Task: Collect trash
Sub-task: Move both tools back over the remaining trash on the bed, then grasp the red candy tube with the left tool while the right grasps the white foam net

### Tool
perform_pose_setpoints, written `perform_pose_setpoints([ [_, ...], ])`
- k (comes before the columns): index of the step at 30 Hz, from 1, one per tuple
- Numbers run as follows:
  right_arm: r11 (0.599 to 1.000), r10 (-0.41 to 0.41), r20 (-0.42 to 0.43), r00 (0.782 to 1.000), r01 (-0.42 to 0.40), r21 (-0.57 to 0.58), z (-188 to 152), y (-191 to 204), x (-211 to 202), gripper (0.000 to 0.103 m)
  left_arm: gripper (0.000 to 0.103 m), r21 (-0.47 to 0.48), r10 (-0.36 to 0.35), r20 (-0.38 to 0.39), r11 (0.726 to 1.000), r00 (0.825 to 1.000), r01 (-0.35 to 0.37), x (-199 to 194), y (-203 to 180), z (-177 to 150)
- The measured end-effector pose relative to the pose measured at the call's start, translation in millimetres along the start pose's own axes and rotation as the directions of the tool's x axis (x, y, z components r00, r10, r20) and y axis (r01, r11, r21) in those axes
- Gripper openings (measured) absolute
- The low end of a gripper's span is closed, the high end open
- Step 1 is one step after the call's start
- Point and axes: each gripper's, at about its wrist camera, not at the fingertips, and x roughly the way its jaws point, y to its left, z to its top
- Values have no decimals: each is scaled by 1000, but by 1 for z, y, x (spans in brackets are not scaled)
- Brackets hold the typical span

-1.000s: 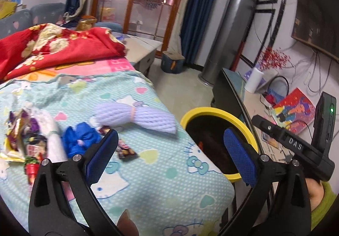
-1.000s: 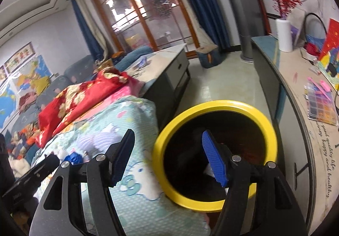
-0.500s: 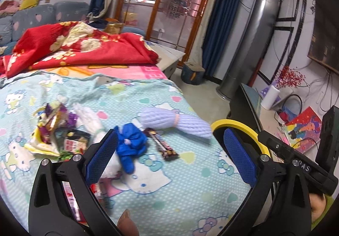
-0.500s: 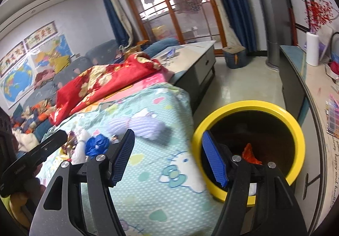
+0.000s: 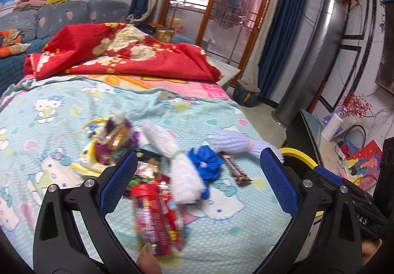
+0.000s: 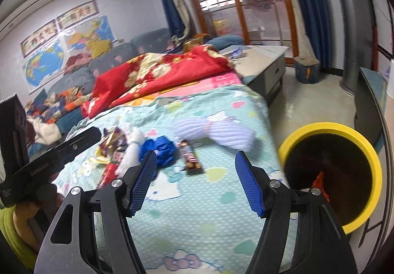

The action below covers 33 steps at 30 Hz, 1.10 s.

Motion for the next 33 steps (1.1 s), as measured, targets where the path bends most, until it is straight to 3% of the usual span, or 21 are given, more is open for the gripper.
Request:
perform_pose_setpoints([
  [16,978,153,-135,979,-170,-125,-10,75,49,63,89,-75,101,-87,991,991,-107,-22,80,-11],
  [24,969,173,-212,962,-205,-137,-12,90,83,53,69,-153,-10,-199,988,980,-22,-10,95,-33],
  [30,971,174,-254,951,-209,-119,-14,90,104,46,61,-187,-112,-279,981,954,61,7,87,-48],
  [33,970,180,-279,943,-217,-109,-16,88,114,36,55,-190,-139,-299,978,944,83,14,82,-52],
])
